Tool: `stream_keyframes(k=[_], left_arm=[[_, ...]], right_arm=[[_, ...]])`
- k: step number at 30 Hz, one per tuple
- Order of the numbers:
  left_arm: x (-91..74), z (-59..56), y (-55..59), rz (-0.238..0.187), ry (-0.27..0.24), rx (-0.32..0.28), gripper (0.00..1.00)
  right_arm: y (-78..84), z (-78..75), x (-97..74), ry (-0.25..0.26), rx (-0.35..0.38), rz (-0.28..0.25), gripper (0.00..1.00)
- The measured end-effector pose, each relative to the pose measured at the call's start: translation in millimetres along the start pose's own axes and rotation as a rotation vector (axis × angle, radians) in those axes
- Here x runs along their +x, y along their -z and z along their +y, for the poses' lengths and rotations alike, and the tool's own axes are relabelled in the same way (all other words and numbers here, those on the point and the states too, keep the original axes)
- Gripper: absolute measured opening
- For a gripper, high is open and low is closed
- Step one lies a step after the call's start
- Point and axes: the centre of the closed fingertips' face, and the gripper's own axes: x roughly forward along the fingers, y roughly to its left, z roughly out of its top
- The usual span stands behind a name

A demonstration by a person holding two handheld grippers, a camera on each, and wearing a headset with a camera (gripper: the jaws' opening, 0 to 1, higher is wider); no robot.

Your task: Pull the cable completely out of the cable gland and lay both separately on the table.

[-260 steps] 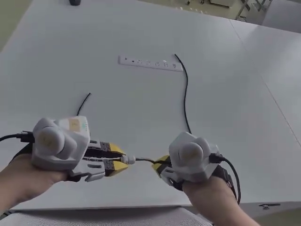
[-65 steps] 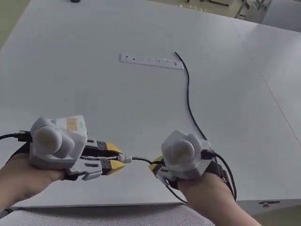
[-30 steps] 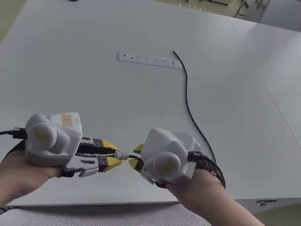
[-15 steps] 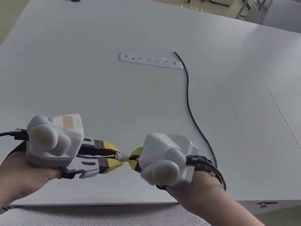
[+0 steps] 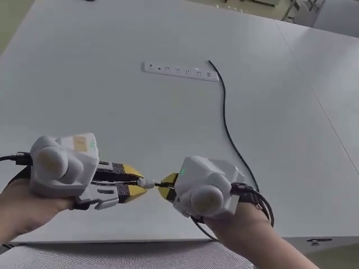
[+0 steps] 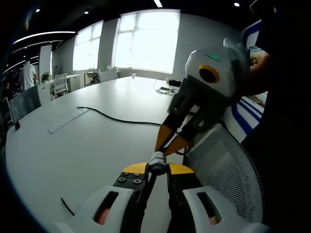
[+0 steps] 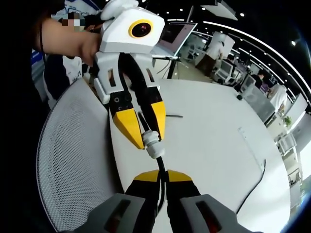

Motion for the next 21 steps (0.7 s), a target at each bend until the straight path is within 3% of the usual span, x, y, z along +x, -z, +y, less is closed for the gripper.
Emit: stream_keyframes(k=[5, 8, 12, 21], left_arm=[[-1.2, 0.0, 0.6, 0.002, -0.005, 0.011, 0.15], [-1.7, 0.1, 0.3, -0.003, -0.007, 0.006, 0.15], [-1.7, 0.5, 0.7, -0.002, -0.011, 0.010, 0.15], [-1.2, 0.2, 0.0, 0.002, -0.016, 0.015, 0.15]], right_arm=[[8.1, -4.2, 1.2, 0.002, 0.065, -0.007, 0.00], [8.3, -7.2, 0.1, -0.003, 0.139, -0.047, 0.00], [16.4, -9.4, 1.7, -0.001, 0.161, -0.034, 0.00], [35.7, -13.9, 5.5, -0.003, 0.314, -0.014, 0.00]])
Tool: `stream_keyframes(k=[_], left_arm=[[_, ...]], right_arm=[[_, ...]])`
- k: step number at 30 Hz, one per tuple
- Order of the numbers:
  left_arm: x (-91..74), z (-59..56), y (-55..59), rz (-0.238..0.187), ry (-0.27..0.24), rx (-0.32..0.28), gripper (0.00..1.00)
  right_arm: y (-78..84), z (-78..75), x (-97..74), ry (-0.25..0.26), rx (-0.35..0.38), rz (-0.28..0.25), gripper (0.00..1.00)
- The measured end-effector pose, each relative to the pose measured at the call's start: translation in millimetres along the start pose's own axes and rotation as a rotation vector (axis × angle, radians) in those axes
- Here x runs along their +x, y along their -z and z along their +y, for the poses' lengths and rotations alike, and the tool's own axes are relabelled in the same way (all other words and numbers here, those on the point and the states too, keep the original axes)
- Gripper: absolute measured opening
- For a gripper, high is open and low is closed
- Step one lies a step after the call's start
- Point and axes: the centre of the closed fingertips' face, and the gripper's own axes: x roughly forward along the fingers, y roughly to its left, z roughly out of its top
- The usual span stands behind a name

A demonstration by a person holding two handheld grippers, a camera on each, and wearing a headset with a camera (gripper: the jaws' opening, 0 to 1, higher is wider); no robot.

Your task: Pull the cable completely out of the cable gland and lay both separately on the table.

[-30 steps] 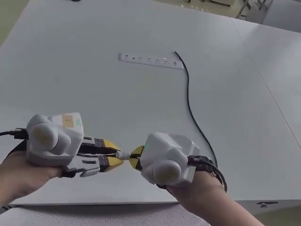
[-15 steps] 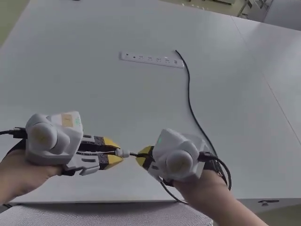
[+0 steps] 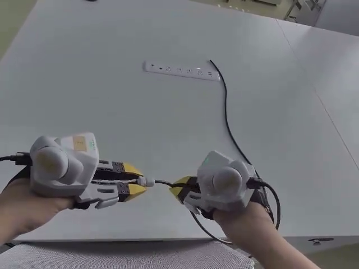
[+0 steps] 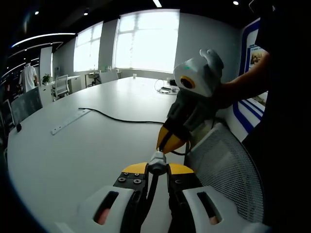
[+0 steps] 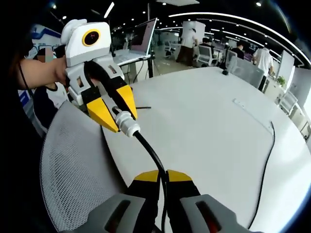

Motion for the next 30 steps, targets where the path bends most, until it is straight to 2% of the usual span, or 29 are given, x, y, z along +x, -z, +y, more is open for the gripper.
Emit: stream_keyframes(k=[5, 10, 12, 14, 25, 28, 30], left_arm=[[1.3, -2.3, -0.5, 0.004, 0.002, 0.005, 0.15], [3.3, -3.7, -0.3, 0.010, 0.004, 0.010, 0.15], [3.2, -3.0, 0.6, 0.014, 0.005, 0.009, 0.15], [2.8, -1.8, 1.2, 0.014, 0.003, 0.006, 0.15], [2.3, 2.2, 0.0, 0.019, 0.003, -0.001, 0.15], [1.6, 3.6, -0.3, 0.023, 0.000, 0.001, 0.15], [1.5, 3.9, 0.0, 0.026, -0.002, -0.001, 0.15]], right_arm=[[4.6, 2.3, 0.4, -0.016, 0.056, 0.016, 0.00], [7.5, 3.8, 0.8, -0.018, 0.077, 0.027, 0.00], [8.7, 5.9, 0.7, -0.028, 0.067, 0.037, 0.00], [7.3, 5.4, -0.5, -0.025, 0.019, 0.028, 0.00], [3.9, 4.6, -8.6, -0.023, -0.005, 0.011, 0.02], [-6.6, 5.7, -13.2, -0.011, -0.025, -0.023, 0.10], [-19.2, 6.7, -17.2, 0.006, -0.087, -0.049, 0.12]])
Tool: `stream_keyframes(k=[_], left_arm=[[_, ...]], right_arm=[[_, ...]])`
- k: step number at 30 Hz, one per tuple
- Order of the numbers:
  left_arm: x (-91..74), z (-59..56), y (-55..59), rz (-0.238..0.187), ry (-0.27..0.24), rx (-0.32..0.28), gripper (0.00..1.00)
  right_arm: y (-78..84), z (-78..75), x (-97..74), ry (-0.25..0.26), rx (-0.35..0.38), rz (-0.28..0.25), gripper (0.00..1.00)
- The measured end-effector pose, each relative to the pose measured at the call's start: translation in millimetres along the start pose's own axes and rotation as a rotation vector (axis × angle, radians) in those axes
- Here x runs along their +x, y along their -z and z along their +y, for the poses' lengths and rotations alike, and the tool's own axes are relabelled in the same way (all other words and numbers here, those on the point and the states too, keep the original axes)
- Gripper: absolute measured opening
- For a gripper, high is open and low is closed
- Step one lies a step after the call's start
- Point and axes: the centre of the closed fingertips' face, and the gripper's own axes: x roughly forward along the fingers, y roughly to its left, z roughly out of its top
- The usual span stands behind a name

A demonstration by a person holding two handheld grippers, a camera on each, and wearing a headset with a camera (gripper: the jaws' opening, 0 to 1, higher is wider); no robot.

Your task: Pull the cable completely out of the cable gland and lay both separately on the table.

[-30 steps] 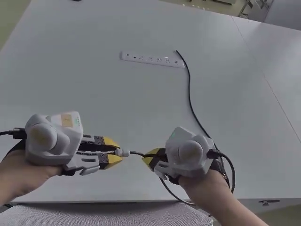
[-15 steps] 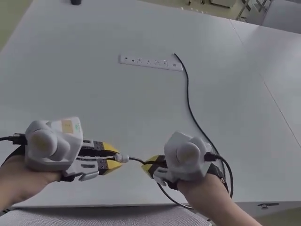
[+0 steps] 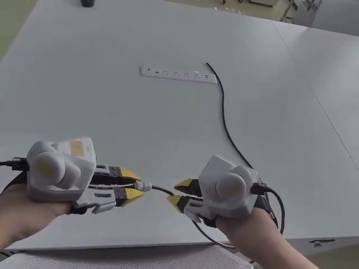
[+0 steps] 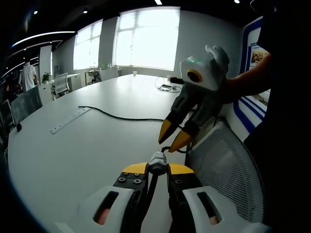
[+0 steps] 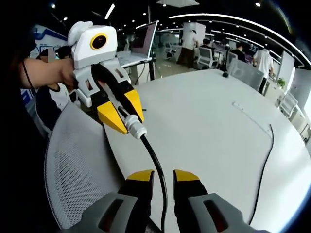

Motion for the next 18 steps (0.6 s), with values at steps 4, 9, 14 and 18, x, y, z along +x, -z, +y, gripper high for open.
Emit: stream_keyframes(k=[4, 9, 14, 18], left_arm=[[0.8, -1.4, 0.8, 0.000, 0.004, -0.002, 0.15], [1.1, -2.8, -0.3, -0.001, 0.009, 0.000, 0.15], [1.8, -3.8, -1.3, -0.003, 0.013, 0.001, 0.15], [2.0, -3.7, -1.6, -0.006, 0.012, 0.000, 0.15]], right_arm=[[-16.3, 12.9, 1.4, -0.018, -0.136, 0.009, 0.12], [-24.8, 24.3, 11.3, -0.031, -0.276, 0.040, 0.10], [-24.6, 23.3, 15.5, -0.031, -0.316, 0.055, 0.07], [-25.6, 22.8, 15.2, -0.038, -0.339, 0.052, 0.02]])
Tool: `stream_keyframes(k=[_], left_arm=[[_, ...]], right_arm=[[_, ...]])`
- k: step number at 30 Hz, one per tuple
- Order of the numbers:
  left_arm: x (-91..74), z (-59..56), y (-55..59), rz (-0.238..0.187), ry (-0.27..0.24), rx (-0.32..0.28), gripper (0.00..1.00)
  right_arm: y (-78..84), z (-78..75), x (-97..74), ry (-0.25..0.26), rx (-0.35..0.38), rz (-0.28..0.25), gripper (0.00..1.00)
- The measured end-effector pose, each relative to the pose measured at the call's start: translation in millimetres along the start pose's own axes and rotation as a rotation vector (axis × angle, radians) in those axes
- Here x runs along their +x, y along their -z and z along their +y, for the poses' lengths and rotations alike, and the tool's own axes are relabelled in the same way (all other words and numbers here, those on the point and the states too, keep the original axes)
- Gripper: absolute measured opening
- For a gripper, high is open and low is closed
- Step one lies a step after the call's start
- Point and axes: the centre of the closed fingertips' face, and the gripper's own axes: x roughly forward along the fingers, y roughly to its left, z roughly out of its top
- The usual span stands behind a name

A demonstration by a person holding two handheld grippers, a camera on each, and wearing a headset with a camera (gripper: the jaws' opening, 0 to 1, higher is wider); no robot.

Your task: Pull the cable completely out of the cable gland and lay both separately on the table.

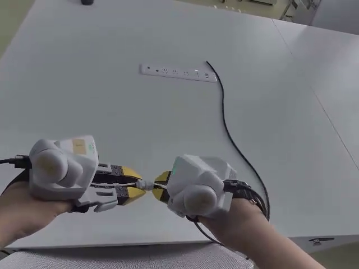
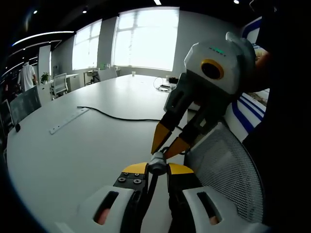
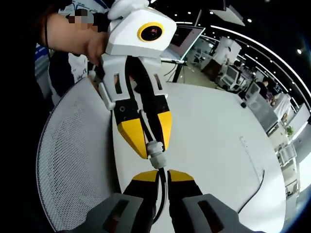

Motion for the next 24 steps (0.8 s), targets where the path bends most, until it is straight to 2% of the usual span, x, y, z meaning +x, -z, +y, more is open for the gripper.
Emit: stream_keyframes(k=[3, 8, 13, 21, 23, 24], left_arm=[[0.3, 0.2, 1.4, 0.002, 0.001, 0.000, 0.15], [1.0, 1.5, 2.3, 0.003, -0.001, -0.008, 0.15], [1.9, 3.1, 1.2, -0.001, -0.001, -0.003, 0.15], [2.0, 6.8, -1.3, -0.010, -0.010, -0.010, 0.15], [1.8, 7.0, -1.6, -0.012, -0.012, -0.011, 0.15], [1.8, 7.4, -2.2, -0.015, -0.012, -0.015, 0.15]], right_arm=[[1.2, 1.8, 1.9, -0.006, -0.034, -0.002, 0.01], [2.2, 0.5, 3.3, -0.006, -0.020, -0.010, 0.00], [3.5, -3.6, 3.0, -0.006, 0.027, -0.022, 0.00], [15.7, -13.2, 1.2, 0.015, 0.117, -0.011, 0.00], [20.0, -15.9, 0.3, 0.023, 0.152, -0.007, 0.00], [21.8, -17.8, -0.2, 0.030, 0.194, -0.014, 0.00]])
